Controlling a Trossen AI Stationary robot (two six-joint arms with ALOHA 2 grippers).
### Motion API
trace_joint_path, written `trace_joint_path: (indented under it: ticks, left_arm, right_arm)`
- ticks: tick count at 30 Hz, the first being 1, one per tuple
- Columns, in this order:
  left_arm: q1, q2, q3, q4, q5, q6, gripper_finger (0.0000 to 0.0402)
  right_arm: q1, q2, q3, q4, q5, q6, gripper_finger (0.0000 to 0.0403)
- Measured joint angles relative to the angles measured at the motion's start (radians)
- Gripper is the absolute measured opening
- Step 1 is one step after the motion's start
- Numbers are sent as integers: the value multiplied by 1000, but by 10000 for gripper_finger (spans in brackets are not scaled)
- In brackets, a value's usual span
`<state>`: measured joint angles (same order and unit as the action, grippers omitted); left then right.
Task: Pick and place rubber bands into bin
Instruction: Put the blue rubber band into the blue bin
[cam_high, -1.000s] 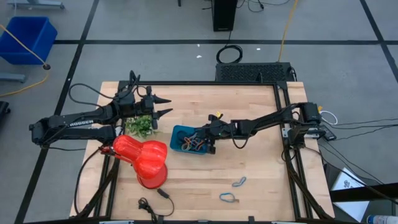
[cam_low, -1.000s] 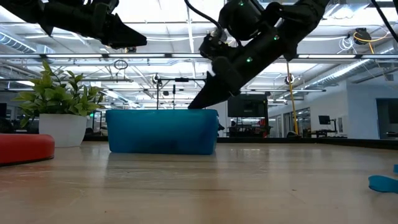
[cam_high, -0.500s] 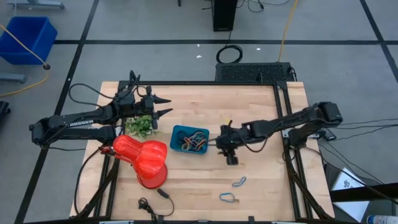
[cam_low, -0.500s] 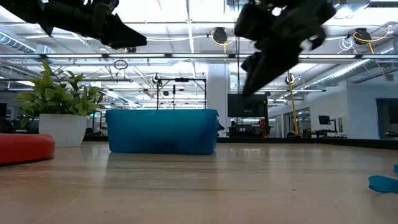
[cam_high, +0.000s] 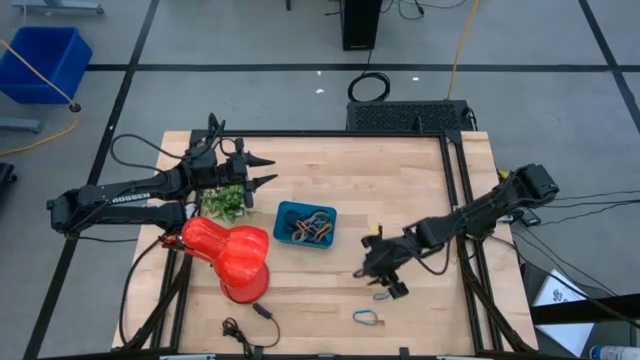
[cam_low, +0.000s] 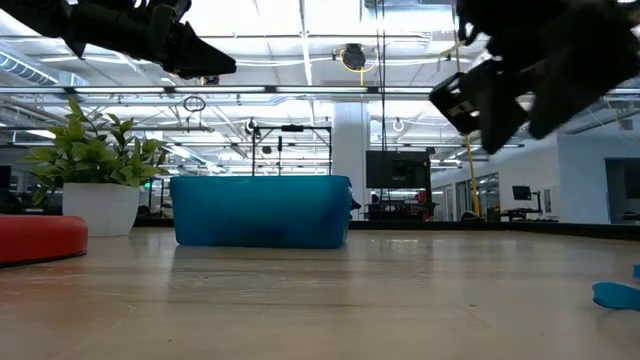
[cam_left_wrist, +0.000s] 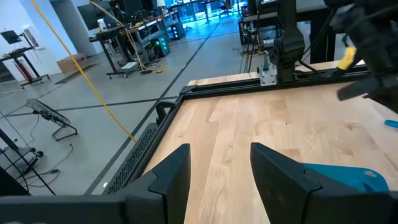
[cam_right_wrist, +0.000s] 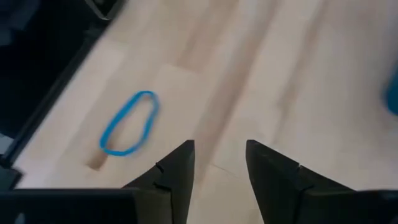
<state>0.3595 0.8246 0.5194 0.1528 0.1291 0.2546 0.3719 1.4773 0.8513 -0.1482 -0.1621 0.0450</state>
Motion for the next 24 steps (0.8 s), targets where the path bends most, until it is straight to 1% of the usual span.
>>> trace_joint_path:
  ticks: [7, 13, 19, 24]
  left_arm:
    - [0, 0, 0, 0, 0, -1, 175]
    - [0, 0, 0, 0, 0, 0, 175]
    - [0, 0, 0, 0, 0, 0, 175]
    - [0, 0, 0, 1, 0, 0, 175]
  right_arm:
    - [89, 0, -111, 213, 0, 9, 135]
    - [126, 0, -218, 379, 2, 123, 134]
    - [128, 0, -295, 459, 4, 229, 127]
    - [128, 0, -297, 491, 4, 209, 117]
